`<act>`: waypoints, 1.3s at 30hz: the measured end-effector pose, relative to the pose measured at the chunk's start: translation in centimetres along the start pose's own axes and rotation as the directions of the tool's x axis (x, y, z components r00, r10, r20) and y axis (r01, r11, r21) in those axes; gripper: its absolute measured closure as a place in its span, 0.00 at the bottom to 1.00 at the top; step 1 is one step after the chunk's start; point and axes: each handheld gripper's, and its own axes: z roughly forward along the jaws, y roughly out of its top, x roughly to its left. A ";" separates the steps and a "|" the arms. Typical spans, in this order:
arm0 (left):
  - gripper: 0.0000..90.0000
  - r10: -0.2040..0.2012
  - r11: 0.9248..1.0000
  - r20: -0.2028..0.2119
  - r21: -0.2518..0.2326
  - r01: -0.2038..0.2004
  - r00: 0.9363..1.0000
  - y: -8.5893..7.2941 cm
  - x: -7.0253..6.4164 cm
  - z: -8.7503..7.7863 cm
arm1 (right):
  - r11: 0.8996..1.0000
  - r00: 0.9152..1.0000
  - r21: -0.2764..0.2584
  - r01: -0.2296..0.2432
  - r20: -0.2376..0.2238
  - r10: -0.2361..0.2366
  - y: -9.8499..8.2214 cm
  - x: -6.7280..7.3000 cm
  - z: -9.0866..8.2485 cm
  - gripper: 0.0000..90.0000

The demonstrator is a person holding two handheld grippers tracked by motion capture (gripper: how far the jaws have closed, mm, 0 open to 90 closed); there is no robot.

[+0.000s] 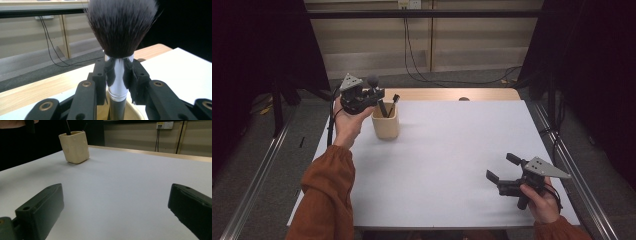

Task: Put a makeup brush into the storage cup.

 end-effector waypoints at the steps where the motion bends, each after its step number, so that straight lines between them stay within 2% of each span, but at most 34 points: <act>1: 0.79 0.001 1.000 0.000 0.004 -0.001 1.000 -0.1 0.0 0.1 | 1.000 1.000 0.000 0.000 0.000 0.000 0.0 0.0 0.0 0.00; 5: 0.79 0.011 1.000 0.011 0.010 -0.011 1.000 -0.3 -0.2 0.3 | 1.000 1.000 0.001 0.000 0.000 0.000 0.0 0.0 0.0 0.00; 17: 0.79 -0.007 1.000 0.009 0.027 0.007 1.000 -1.8 -0.2 0.9 | 1.000 1.000 -0.004 0.001 0.001 -0.001 0.0 0.0 -0.1 0.00; 23: 0.79 0.001 0.999 0.010 0.045 -0.002 1.000 -2.4 -0.2 1.2 | 1.000 1.000 -0.003 0.000 0.000 0.000 0.0 0.0 -0.1 0.00; 26: 0.78 -0.015 0.999 0.012 0.046 0.015 1.000 -2.8 -0.1 1.3 | 1.000 1.000 -0.004 0.001 0.001 -0.001 0.0 0.0 -0.1 0.00; 32: 0.78 -0.004 0.998 0.010 0.059 0.004 1.000 -3.1 -0.1 1.4 | 1.000 1.000 -0.002 0.000 -0.001 0.000 0.0 0.0 -0.1 0.00; 33: 0.78 -0.015 0.998 0.013 0.057 0.014 1.000 -3.2 -0.2 1.5 | 1.000 1.000 -0.001 0.003 -0.001 -0.003 0.0 0.1 -0.1 0.00; 39: 0.78 -0.012 0.997 0.010 0.070 0.012 1.000 -3.9 -0.2 1.7 | 1.000 1.000 -0.001 0.000 -0.001 0.000 0.0 0.0 -0.1 0.00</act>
